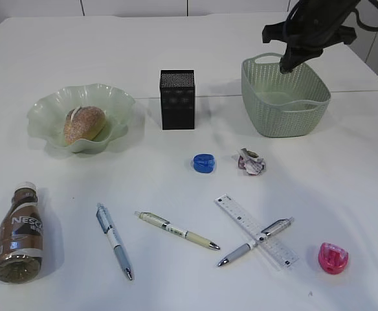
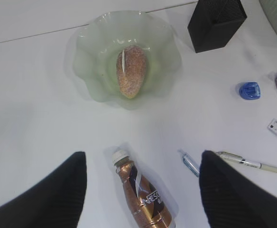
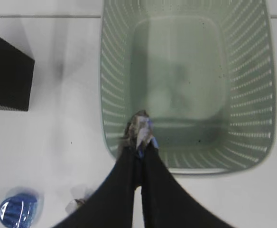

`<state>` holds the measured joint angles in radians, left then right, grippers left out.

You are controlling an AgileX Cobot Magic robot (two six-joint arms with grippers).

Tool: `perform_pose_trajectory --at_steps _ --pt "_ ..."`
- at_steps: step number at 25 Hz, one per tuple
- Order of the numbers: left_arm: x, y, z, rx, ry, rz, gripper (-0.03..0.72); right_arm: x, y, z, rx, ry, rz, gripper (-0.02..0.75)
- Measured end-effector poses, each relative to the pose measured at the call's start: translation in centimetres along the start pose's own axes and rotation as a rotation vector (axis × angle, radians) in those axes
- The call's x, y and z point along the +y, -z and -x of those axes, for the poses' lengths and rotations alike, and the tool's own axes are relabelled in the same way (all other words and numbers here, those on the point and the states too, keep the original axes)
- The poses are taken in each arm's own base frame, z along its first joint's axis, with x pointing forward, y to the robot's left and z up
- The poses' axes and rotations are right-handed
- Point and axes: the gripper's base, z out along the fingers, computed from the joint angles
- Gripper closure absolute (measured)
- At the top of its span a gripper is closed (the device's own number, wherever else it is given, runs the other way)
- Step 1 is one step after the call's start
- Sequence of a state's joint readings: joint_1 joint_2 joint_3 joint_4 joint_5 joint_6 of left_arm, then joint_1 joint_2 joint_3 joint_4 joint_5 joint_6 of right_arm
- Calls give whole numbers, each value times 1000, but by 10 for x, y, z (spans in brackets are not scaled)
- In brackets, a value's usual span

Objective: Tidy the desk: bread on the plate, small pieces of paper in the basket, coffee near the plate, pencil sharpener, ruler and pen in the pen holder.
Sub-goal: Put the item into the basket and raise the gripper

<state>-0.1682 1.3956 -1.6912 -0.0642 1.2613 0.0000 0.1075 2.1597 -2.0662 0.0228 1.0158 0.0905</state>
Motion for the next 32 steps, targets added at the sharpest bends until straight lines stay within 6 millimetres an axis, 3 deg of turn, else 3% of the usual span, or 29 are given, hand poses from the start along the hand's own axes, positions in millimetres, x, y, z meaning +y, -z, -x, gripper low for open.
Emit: perform_pose_trajectory --at_steps 8,18,20,22,24,25,26,27,32 --pt "-3 0 0 0 10 -32 168 -7 -43 -2 21 44 -69 711" --pt "-3 0 0 0 11 -34 168 -9 -59 -2 15 50 -80 701" --pt "-3 0 0 0 11 -34 168 -9 -59 -1 4 51 -80 660" --pt "-3 0 0 0 11 -34 168 -8 -59 0 -8 52 -79 559" --pt "-3 0 0 0 11 -34 168 -8 -59 0 -8 52 -79 559" --pt "-3 0 0 0 11 -34 168 -8 -59 1 -19 52 -77 388" --pt "-3 0 0 0 11 -34 168 -8 -59 1 -19 52 -77 304" --pt "-3 0 0 0 11 -34 168 -8 -59 1 -21 52 -77 267" --pt "-3 0 0 0 11 -34 168 -8 -55 1 -1 48 -77 195"
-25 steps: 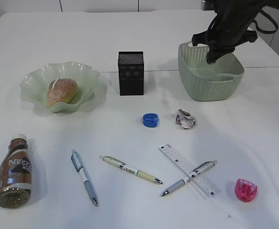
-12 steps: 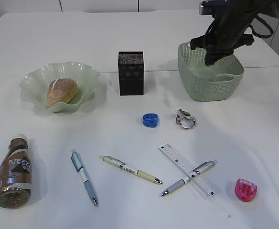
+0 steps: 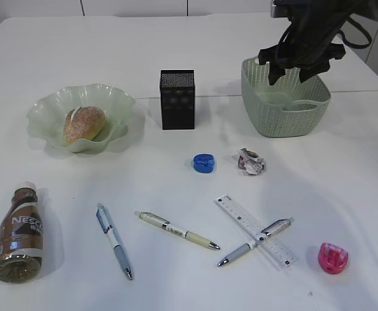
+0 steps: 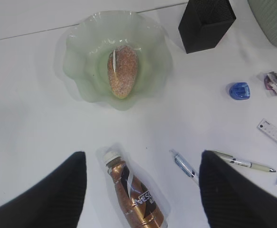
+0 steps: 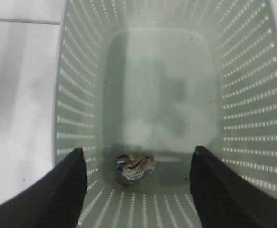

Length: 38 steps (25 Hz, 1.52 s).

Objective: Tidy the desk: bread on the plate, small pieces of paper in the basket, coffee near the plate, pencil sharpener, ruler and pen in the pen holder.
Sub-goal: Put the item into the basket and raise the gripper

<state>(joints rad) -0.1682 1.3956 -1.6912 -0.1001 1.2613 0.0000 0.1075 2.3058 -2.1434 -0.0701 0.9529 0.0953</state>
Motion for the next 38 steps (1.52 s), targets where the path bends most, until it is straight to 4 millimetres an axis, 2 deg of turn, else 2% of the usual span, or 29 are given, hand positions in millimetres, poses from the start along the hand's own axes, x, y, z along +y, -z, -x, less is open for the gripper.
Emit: perform_pose_trajectory --at_steps 9,14,20,21,24,28,31,38 --pt "0 0 0 0 0 0 168 -3 33 4 130 -12 -16 192" --pt "-1 0 0 2 3 -11 168 -2 36 4 137 -18 -3 190" --pt "-3 0 0 2 10 -32 168 5 60 8 109 -55 87 190" --pt "-3 0 0 2 11 -34 168 6 69 6 108 -62 104 190" --pt "-3 0 0 2 11 -34 168 7 74 -1 135 -69 121 190" --pt "-3 1 0 0 11 -34 168 8 72 -24 229 -79 132 190" --pt "-3 0 0 1 11 -35 168 15 66 -38 286 -80 154 190" --pt "-3 0 0 1 11 -36 168 73 65 -54 328 97 200 190"
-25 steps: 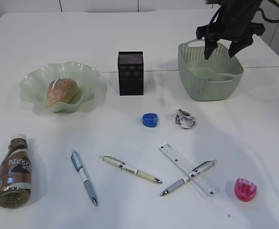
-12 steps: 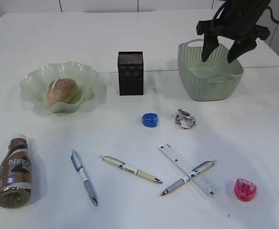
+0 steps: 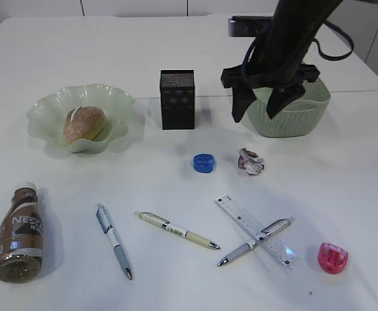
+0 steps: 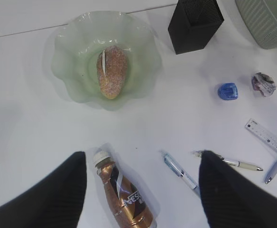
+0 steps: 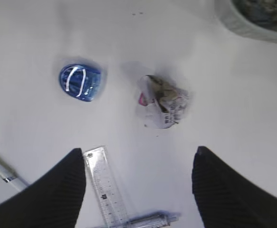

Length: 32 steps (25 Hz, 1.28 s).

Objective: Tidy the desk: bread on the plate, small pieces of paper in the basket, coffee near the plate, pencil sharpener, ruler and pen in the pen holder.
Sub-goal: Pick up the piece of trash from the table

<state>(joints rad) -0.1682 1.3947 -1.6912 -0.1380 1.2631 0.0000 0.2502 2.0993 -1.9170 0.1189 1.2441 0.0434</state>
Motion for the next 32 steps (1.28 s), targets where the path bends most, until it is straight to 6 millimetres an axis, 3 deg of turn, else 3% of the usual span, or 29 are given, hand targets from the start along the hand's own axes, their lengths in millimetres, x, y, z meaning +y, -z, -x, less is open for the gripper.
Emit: perform_pose_trajectory --at_steps 2,5,10,11,24,32 --pt "0 0 0 0 0 0 168 13 -7 -1 13 66 -17 190" --pt "0 0 0 0 0 0 168 18 -19 -2 38 114 -46 190" --pt "0 1 0 -1 0 0 168 12 -33 -1 62 138 -112 190" --pt "0 1 0 -1 0 0 168 7 -45 0 87 150 -148 190" --pt "0 1 0 -1 0 0 168 3 -90 3 105 164 -151 190" --pt "0 1 0 -1 0 0 168 1 -98 10 40 185 -167 190"
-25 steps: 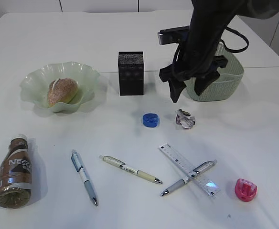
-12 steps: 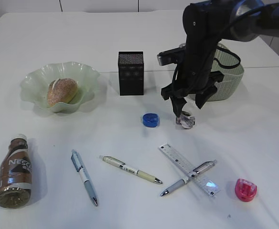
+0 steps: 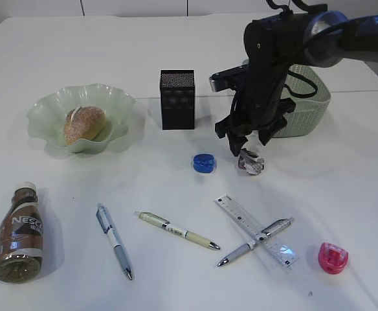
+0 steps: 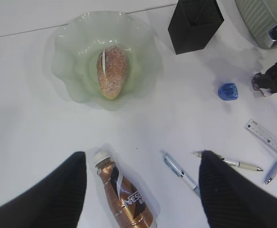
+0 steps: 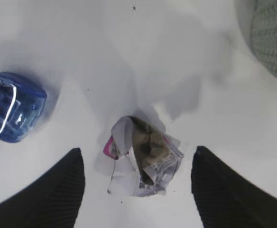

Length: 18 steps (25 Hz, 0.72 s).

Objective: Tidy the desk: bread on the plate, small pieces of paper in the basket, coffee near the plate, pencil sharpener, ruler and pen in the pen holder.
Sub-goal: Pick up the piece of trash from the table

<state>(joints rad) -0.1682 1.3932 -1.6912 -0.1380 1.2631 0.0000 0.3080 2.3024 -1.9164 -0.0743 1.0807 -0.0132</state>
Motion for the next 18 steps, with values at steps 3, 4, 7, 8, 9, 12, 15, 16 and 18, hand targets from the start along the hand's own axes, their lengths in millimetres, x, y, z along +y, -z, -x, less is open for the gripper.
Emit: perform_pose_trajectory --at_steps 3,4,7,8,9,12,15,16,18 --pt "0 0 0 0 0 0 168 -1 0 1 -15 6 -10 190" --pt "0 0 0 0 0 0 168 -1 0 1 -15 9 -15 190" --pt "0 0 0 0 0 0 168 -2 0 1 -15 16 -26 190" --pt "0 0 0 0 0 0 168 -2 0 1 -15 16 -26 190" --pt "0 0 0 0 0 0 168 -2 0 1 -15 16 -26 190" --pt "0 0 0 0 0 0 168 -2 0 1 -15 17 -27 190" --pt "0 0 0 0 0 0 168 -2 0 1 -15 17 -27 190" --pt "0 0 0 0 0 0 168 -2 -1 1 -13 17 -27 190" --pt "0 0 0 0 0 0 168 -2 -6 0 1 17 -26 190"
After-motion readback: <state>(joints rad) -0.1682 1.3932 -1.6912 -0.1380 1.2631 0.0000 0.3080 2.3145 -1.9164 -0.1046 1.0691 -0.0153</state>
